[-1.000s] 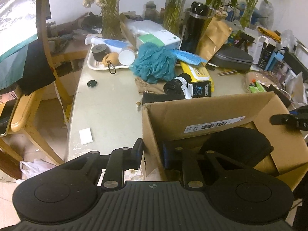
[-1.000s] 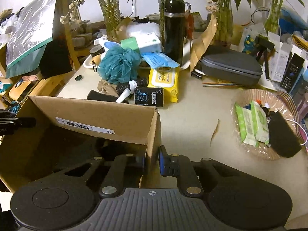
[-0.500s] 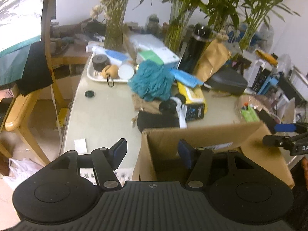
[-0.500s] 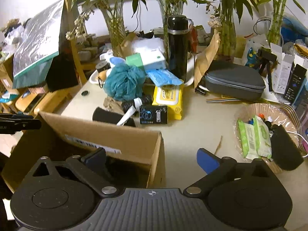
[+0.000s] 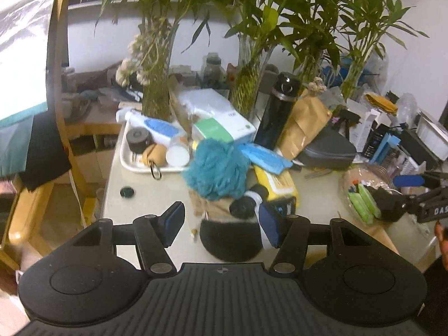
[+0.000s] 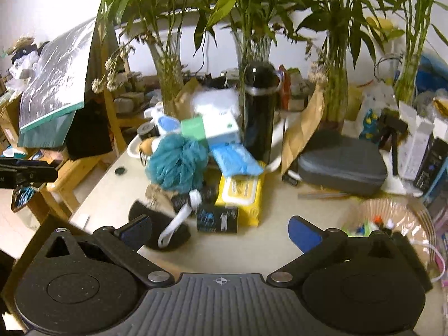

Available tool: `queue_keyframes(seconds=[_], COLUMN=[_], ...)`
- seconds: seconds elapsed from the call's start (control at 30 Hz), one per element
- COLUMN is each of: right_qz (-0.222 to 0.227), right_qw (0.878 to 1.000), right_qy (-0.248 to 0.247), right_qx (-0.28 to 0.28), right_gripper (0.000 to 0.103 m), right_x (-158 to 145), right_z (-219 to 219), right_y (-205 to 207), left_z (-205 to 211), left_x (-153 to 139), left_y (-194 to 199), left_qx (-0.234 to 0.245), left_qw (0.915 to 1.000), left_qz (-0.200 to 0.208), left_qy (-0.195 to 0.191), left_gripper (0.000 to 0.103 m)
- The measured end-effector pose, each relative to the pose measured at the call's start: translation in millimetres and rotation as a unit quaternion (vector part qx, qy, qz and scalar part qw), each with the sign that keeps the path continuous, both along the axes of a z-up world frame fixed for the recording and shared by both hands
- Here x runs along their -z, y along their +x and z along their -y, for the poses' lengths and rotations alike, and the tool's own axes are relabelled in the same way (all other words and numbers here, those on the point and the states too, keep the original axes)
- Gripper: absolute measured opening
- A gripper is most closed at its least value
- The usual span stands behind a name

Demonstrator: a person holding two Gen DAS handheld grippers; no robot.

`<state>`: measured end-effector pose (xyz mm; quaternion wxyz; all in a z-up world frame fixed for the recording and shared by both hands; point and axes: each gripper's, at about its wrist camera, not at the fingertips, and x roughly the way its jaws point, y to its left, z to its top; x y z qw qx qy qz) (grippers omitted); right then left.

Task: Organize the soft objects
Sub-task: 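Move the right gripper back to the small black printed box, then close the right gripper on the small black printed box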

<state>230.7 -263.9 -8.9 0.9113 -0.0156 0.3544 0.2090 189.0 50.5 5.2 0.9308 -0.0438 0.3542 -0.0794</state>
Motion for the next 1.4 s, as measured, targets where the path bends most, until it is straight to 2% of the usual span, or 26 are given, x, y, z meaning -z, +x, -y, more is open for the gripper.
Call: queue_keyframes(seconds=[0.2,0.3,0.53,0.63,0.77,0.83,0.9,1.1,1.4], right_qz=[0.013,0.011,-0.022,-0.031,-0.032,-0.040,-0.048,-0.066,-0.099], right_qw=[1.000,0.999,0.997,0.997,0.994,0.993,0.992,0.986,0.979], right_qy=[0.018,0.024,0.046,0.038,0.024,0.016,0.009,-0.022,-0.031], right_qx=[-0.021,-0.045,-0.059,-0.064,-0.099,-0.110,-0.120,-0.152,-0.174], right_gripper=[0.103,0.103,0.103,0.103,0.103,0.101,0.096,0.092,0.080], right_x=[0,11,42,50,59,65,72,91,118], right_z=[6,6,9,6,-4,-8,-13,-26,-38], right_y=[30,47,71,77,85,91,96,111,134], left_z=[-2,-6,-21,-23,-24,-23,-24,-29,-32], left_x=[4,14,34,36,36,36,36,36,36], left_y=[18,24,31,32,32,31,30,32,33], left_qx=[0.002,-0.017,-0.034,-0.042,-0.038,-0.037,-0.039,-0.054,-0.065], left_qw=[0.9999,0.9993,0.9992,0.9991,0.9992,0.9993,0.9992,0.9984,0.9975], left_qz=[0.015,0.029,0.018,0.007,0.000,0.000,-0.002,-0.012,-0.026], left_qy=[0.001,0.017,0.002,0.002,-0.009,-0.008,-0.007,-0.009,-0.011], left_gripper=[0.058,0.058,0.058,0.058,0.058,0.058,0.058,0.058,0.058])
